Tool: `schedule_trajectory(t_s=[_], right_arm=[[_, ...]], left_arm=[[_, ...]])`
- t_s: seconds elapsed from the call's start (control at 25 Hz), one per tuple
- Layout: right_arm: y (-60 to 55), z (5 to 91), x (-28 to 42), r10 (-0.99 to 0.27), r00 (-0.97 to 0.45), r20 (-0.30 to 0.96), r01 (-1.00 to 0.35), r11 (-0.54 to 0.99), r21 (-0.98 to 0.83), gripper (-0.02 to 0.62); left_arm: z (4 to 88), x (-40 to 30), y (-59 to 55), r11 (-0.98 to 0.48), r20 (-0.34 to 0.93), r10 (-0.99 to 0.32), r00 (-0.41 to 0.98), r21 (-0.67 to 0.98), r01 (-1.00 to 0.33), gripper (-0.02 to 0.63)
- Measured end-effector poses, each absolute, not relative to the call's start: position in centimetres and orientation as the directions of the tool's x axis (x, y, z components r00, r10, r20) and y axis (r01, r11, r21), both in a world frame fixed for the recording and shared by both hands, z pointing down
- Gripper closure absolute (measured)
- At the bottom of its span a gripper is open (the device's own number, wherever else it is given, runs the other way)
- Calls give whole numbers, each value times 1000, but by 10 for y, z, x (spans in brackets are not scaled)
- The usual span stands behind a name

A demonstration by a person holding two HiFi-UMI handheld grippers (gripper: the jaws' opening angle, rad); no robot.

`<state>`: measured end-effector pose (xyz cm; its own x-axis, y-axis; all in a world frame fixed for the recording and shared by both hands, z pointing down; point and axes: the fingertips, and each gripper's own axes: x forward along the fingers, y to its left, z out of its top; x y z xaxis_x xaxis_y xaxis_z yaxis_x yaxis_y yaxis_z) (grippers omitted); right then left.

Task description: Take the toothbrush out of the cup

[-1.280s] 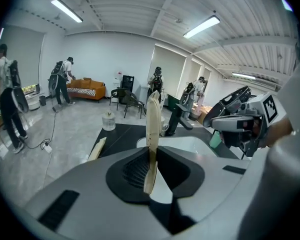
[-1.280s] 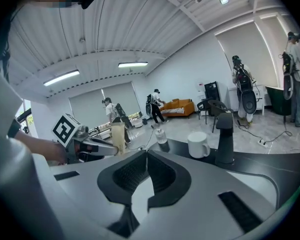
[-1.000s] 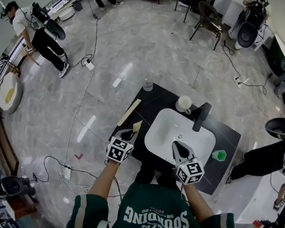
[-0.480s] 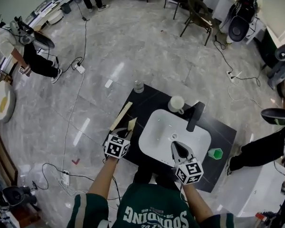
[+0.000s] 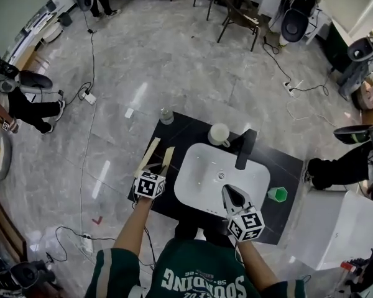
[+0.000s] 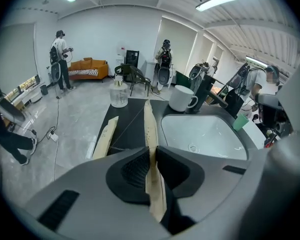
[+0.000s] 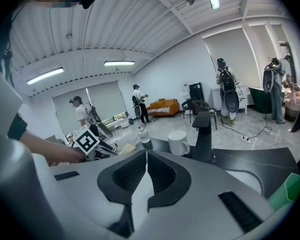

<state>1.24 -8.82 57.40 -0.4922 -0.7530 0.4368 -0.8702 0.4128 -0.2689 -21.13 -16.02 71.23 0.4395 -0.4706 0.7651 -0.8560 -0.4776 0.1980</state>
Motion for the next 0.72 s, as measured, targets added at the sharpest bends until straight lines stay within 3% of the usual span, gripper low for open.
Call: schedule_trajectory(t_s=[0.36, 0.72], right_arm=[[-78, 575, 34, -782, -432, 449, -901, 350, -256, 554], [-69, 568, 44, -798, -414, 438, -909, 334, -251, 554]], left_arm=[[743, -212, -173, -466, 811, -410, 416, 206, -860, 551], [734, -213, -174, -471, 796, -434, 422, 198, -859, 529]])
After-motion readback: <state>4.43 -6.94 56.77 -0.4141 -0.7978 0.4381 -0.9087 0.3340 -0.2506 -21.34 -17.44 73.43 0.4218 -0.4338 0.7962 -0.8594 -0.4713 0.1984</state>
